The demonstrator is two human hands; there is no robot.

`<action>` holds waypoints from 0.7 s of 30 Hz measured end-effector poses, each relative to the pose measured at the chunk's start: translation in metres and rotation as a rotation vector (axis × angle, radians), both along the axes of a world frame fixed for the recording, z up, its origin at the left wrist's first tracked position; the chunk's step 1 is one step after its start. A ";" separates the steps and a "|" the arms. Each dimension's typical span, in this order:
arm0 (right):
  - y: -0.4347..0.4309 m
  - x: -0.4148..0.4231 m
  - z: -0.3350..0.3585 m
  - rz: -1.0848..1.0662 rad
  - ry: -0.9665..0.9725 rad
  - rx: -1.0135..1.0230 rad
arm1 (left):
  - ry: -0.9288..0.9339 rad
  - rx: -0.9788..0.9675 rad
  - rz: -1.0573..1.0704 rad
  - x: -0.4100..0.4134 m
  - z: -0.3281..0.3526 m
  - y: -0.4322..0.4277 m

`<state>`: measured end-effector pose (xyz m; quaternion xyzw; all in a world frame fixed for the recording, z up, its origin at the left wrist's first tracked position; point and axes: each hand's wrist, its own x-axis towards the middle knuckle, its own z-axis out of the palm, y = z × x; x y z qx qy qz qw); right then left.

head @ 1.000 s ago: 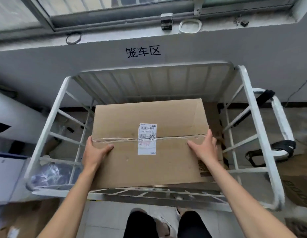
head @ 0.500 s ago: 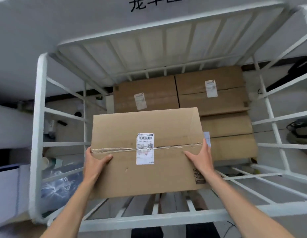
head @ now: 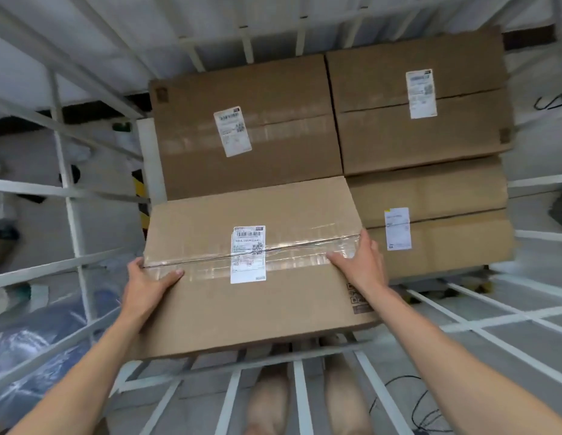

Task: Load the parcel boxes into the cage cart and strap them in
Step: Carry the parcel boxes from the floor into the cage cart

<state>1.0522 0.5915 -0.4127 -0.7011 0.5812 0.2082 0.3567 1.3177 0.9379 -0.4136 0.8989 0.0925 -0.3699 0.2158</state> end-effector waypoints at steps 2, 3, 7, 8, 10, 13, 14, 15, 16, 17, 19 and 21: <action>-0.001 -0.001 -0.021 -0.021 -0.036 0.015 | -0.023 -0.048 0.026 -0.003 -0.021 -0.003; -0.001 -0.002 -0.031 -0.037 -0.060 0.013 | -0.030 -0.074 0.045 -0.004 -0.031 -0.005; 0.002 -0.006 -0.063 -0.085 -0.127 -0.022 | -0.090 -0.113 0.093 -0.016 -0.064 -0.003; 0.004 -0.009 -0.070 -0.086 -0.127 -0.023 | -0.096 -0.113 0.100 -0.021 -0.072 0.000; 0.010 -0.015 -0.085 -0.092 -0.129 -0.032 | -0.100 -0.129 0.104 -0.029 -0.089 0.005; 0.014 -0.019 -0.108 -0.083 -0.114 -0.040 | -0.102 -0.115 0.090 -0.033 -0.114 0.007; 0.013 -0.019 -0.116 -0.080 -0.101 -0.040 | -0.098 -0.100 0.086 -0.034 -0.123 0.007; 0.011 -0.019 -0.124 -0.077 -0.096 -0.037 | -0.090 -0.087 0.086 -0.035 -0.131 0.006; 0.009 -0.019 -0.132 -0.070 -0.099 -0.034 | -0.086 -0.077 0.083 -0.037 -0.139 0.004; 0.007 -0.017 -0.139 -0.055 -0.096 -0.037 | -0.084 -0.069 0.073 -0.038 -0.148 0.002; 0.002 -0.013 -0.150 -0.001 -0.054 -0.063 | -0.068 -0.051 0.062 -0.037 -0.163 0.000; 0.000 -0.012 -0.157 0.087 0.004 -0.119 | -0.046 -0.040 0.029 -0.035 -0.173 0.002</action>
